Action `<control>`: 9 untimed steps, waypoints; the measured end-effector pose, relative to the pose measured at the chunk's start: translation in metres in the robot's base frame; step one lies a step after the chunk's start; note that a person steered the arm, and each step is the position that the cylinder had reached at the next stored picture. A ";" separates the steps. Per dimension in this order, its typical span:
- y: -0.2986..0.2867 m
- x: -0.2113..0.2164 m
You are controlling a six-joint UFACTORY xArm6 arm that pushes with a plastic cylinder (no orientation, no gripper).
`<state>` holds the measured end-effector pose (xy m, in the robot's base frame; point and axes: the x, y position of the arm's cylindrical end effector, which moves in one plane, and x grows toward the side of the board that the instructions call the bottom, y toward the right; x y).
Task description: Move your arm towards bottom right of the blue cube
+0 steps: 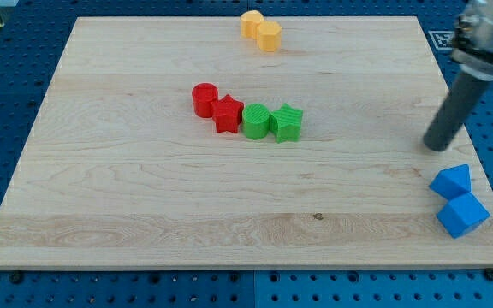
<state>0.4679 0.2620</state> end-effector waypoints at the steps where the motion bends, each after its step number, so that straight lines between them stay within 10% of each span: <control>1: 0.034 0.013; 4: 0.035 0.114; 9: 0.023 0.133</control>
<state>0.6008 0.2854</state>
